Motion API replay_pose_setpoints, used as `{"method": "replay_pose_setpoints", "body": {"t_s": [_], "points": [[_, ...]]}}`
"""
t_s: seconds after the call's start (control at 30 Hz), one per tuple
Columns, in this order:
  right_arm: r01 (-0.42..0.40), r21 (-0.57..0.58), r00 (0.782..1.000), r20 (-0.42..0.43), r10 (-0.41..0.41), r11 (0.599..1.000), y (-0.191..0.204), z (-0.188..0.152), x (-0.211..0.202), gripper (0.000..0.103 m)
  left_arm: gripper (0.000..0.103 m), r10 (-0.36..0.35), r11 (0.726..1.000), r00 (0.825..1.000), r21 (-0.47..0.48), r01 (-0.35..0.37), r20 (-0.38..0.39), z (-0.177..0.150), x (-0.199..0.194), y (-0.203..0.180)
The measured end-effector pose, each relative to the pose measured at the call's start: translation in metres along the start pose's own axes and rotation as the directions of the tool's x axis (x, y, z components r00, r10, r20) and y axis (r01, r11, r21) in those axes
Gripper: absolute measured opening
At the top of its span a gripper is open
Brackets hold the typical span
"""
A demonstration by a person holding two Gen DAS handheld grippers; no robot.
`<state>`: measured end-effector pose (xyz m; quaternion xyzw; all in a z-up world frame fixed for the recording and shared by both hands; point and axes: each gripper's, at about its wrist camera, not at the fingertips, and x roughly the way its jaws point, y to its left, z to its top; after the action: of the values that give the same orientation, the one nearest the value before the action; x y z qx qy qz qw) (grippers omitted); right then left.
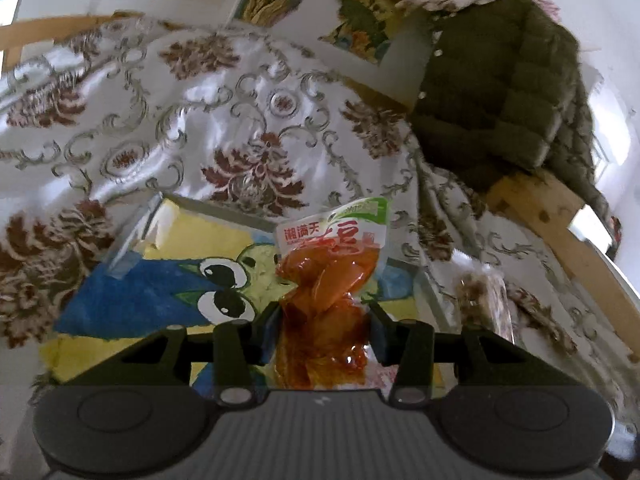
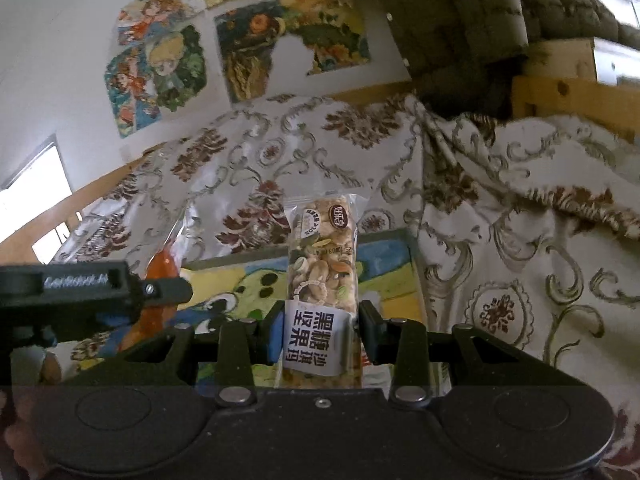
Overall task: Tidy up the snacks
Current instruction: 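Lift the orange snack bag with the left tool while the right tool lifts the nut-bar pack toward the tray, then open the left tool over the tray while the right tool releases the nut-bar pack there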
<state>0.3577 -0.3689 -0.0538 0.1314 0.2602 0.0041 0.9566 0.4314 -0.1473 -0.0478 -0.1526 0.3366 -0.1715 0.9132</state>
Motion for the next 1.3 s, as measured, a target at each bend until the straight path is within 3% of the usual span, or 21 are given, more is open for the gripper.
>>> {"method": "replay_pose_setpoints", "body": {"t_s": [0.23,0.53,0.93,0.97,1.1,1.23,1.3], "points": [[0.04,0.007,0.998,-0.056,-0.04,0.999,-0.013,-0.009,0.035,0.04,0.05,0.064,0.998,0.995,-0.009,-0.065,-0.073,-0.006,0.036,0.006],[0.064,-0.02,0.991,-0.119,-0.066,0.998,-0.011,-0.021,0.055,0.04,0.051,0.129,0.992,0.985,0.01,-0.128,-0.115,-0.018,0.046,0.009],[0.069,-0.073,0.988,-0.134,-0.078,0.995,0.005,-0.027,0.068,0.042,0.057,0.143,0.99,0.975,0.006,-0.144,-0.169,-0.027,0.053,0.007],[0.069,-0.07,0.988,-0.133,-0.078,0.995,0.004,-0.026,0.066,0.043,0.057,0.139,0.99,0.976,0.009,-0.14,-0.168,-0.027,0.052,0.007],[0.067,-0.038,0.991,-0.114,-0.071,0.997,0.003,-0.016,0.056,0.063,0.06,0.14,0.99,0.977,0.008,-0.141,-0.163,-0.026,0.047,0.006],[0.08,-0.027,0.993,-0.083,-0.082,0.996,0.001,-0.007,0.042,0.072,0.082,0.125,0.992,0.986,-0.021,-0.128,-0.112,-0.021,0.028,0.004],[0.093,-0.009,0.993,-0.068,-0.094,0.996,-0.001,-0.001,0.033,0.073,0.085,0.115,0.992,0.991,-0.036,-0.117,-0.068,-0.018,0.013,0.003]]}}
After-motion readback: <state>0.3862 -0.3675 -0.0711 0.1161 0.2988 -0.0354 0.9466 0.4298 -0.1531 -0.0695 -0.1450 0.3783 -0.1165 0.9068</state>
